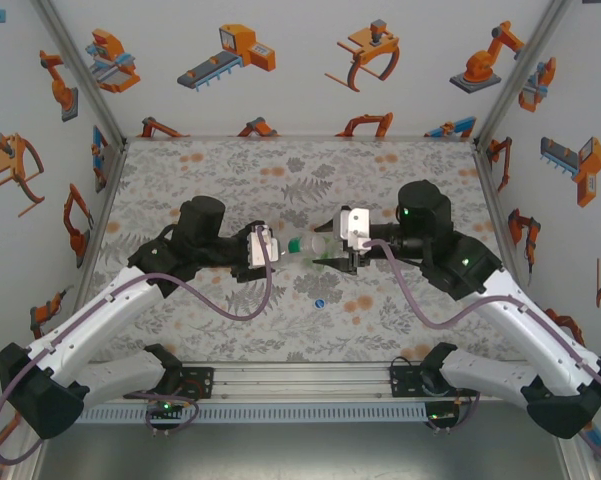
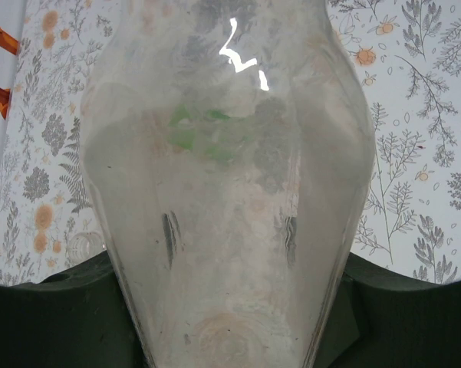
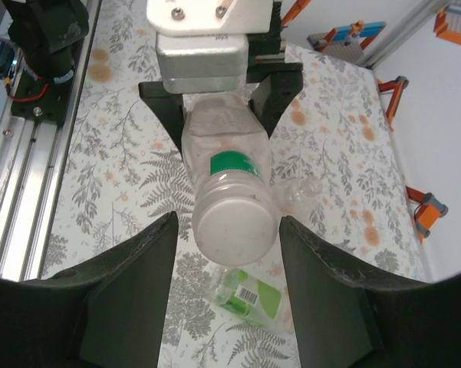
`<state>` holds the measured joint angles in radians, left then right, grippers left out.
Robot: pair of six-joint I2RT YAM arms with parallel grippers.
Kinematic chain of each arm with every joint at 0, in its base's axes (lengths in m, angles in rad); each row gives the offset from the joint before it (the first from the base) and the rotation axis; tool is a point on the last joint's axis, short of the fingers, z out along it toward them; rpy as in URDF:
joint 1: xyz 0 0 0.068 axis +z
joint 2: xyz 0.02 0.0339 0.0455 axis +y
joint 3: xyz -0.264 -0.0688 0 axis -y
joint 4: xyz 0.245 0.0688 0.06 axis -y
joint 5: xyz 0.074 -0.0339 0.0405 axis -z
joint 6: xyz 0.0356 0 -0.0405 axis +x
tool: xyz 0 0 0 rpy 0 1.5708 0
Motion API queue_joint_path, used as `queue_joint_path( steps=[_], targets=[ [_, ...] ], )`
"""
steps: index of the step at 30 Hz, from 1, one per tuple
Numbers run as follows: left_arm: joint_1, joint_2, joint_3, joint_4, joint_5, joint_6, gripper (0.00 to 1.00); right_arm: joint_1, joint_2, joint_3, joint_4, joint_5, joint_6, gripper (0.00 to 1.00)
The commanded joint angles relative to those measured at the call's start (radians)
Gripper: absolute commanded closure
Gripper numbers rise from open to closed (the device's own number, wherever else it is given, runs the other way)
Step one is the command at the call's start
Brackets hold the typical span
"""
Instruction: Screw on the bottle caps
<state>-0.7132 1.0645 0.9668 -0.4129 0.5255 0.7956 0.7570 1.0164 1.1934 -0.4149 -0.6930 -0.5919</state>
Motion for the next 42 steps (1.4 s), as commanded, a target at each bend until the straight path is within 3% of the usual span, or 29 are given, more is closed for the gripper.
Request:
queue_joint_path(
  steps=[1,9,16,27,35,36,39,42],
  targets=[
    [-0.003,-0.002,0.029,-0.008,0.038,0.018,1.0,0.001,0.007,0.036,-0.025,-0.033,-0.032,0.49],
    [-0.004,-0.003,0.029,-0.007,0.029,0.019,1.0,0.001,0.009,0.034,-0.005,-0.064,-0.002,0.65],
    [-0.003,-0.006,0.029,-0.002,-0.009,0.015,1.0,0.001,0.01,0.001,0.094,0.032,0.24,1.0],
    [-0.004,-0.037,-0.002,0.073,-0.115,-0.012,1.0,0.002,0.005,-0.129,0.293,0.261,0.821,1.0],
    [-0.004,-0.039,-0.007,0.089,-0.128,-0.019,1.0,0.002,0.0,-0.113,0.282,0.38,0.918,1.0],
    [-0.004,-0.04,-0.008,0.089,-0.131,-0.019,1.0,0.002,0.003,-0.103,0.274,0.396,0.934,0.97],
    [-0.004,-0.037,-0.009,0.091,-0.147,-0.021,1.0,0.002,0.013,-0.079,0.257,0.414,0.981,0.62],
    [-0.003,-0.035,-0.011,0.097,-0.16,-0.026,1.0,0.002,0.015,-0.085,0.268,0.452,1.076,0.48]
  ],
)
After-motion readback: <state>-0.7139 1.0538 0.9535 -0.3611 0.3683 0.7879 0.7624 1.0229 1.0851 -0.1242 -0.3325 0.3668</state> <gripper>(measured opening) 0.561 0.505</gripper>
